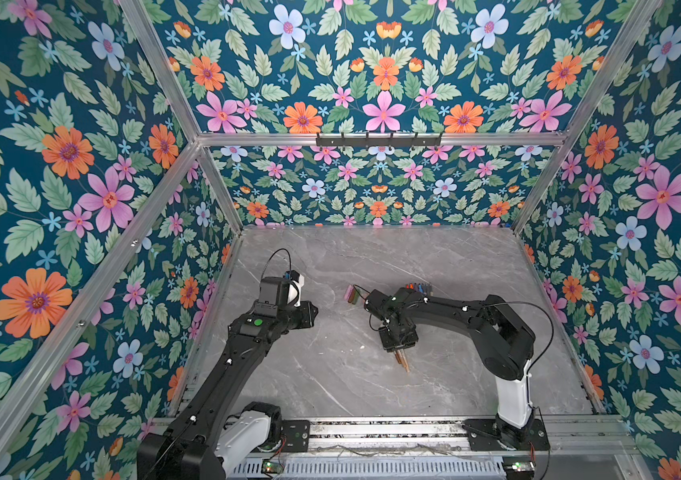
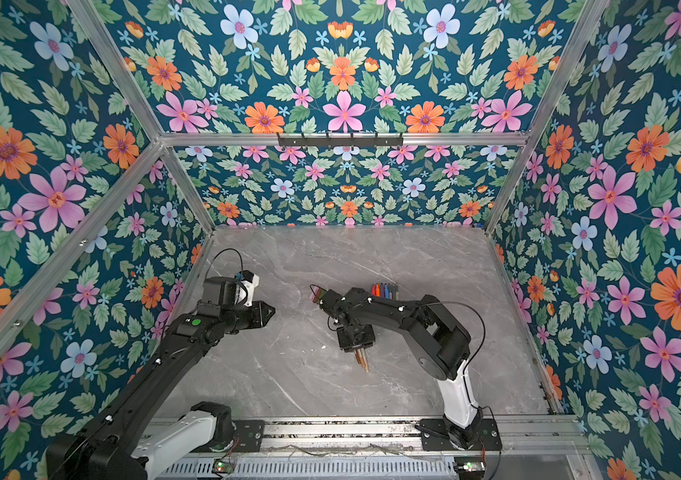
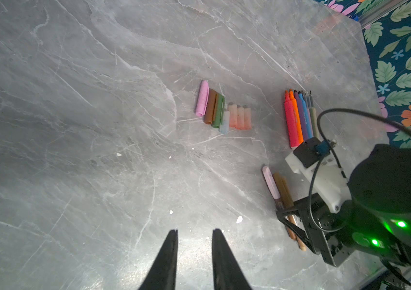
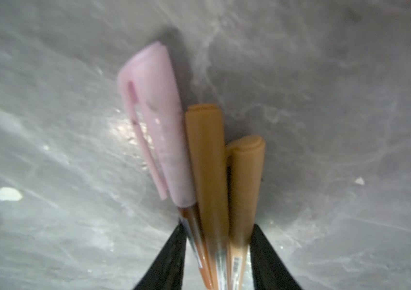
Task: Open the pen caps
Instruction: 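Lower the right gripper onto the tan pens and grasp the tan-capped pen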
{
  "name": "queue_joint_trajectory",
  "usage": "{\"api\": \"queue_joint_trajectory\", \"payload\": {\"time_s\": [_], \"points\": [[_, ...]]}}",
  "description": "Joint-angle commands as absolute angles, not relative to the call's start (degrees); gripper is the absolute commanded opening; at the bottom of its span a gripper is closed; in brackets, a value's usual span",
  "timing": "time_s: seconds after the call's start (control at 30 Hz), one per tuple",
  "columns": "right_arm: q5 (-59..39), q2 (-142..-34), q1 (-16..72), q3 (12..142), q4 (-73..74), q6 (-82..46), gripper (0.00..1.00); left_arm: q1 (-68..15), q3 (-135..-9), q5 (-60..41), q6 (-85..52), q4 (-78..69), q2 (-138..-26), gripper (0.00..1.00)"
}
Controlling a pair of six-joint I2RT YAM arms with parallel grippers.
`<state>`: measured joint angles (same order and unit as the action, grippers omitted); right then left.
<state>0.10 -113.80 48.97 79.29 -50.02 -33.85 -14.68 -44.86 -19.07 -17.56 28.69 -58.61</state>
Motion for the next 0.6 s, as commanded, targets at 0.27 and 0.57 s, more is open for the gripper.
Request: {"api": "queue_joint_trajectory", "payload": {"time_s": [0.27,0.57], "points": [[-2.0,-103.2,48.9,72.8,-50.2,-32.5,0.57,-14.7,-45.1,-18.4,-17.1,27.9,-59.1,0.28],[-3.9,-98.5,48.8,63.4,-47.4,-35.1,0.35,-14.7,-45.1,-18.3,-17.2,27.9,-59.1,0.28]]}}
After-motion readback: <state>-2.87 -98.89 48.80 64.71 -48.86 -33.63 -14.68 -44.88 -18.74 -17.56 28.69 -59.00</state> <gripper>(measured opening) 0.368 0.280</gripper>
